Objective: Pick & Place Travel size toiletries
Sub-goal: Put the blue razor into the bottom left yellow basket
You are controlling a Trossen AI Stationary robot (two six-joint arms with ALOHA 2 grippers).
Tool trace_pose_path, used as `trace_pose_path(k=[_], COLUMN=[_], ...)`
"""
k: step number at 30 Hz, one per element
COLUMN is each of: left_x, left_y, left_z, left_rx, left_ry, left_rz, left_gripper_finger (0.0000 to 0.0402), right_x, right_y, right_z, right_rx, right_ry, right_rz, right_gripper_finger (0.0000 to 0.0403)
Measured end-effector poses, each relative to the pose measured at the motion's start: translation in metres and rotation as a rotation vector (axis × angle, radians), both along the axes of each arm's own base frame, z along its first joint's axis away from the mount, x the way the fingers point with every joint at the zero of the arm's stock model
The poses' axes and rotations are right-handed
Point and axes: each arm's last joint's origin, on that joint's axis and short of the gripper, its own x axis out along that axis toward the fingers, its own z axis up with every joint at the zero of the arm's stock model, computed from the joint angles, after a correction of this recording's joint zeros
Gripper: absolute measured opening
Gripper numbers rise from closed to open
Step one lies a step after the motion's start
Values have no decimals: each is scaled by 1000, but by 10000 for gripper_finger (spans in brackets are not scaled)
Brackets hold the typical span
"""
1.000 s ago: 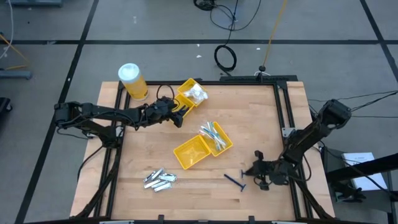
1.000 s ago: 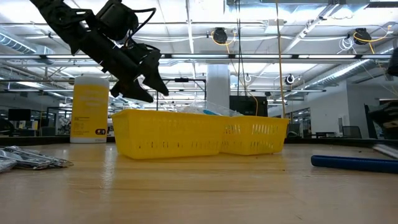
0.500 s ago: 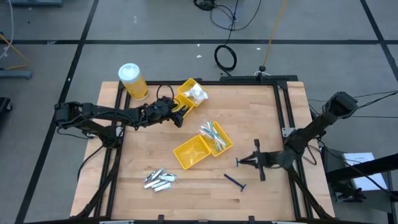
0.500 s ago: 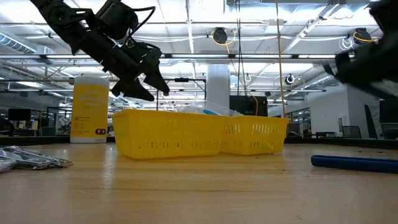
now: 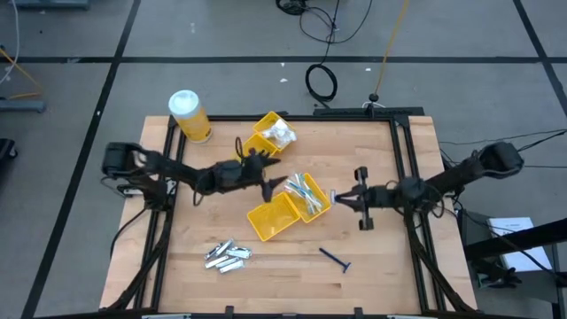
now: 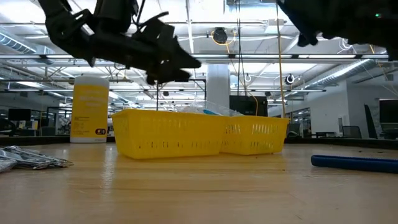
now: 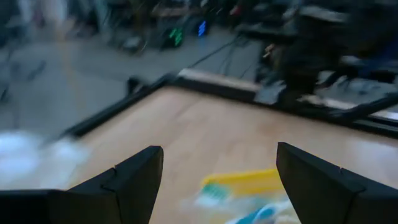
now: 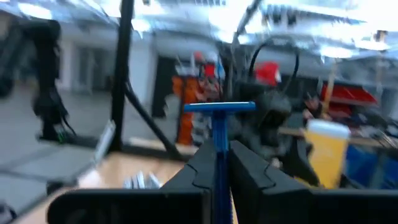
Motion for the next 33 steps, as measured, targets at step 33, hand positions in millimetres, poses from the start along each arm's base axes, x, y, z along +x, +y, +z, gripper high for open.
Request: trace_pose_path(k=[33], left_x=[59], left_y=[-74], left_z=[42], left_rx=[240], left_ry=[545], left_rz=[-201], left_gripper_finger=[308], right_x=[50], right_y=[2], right_z=[-30], right_rx=[-31], right_ry=[557], right_rz=[79], right_gripper_finger=[127])
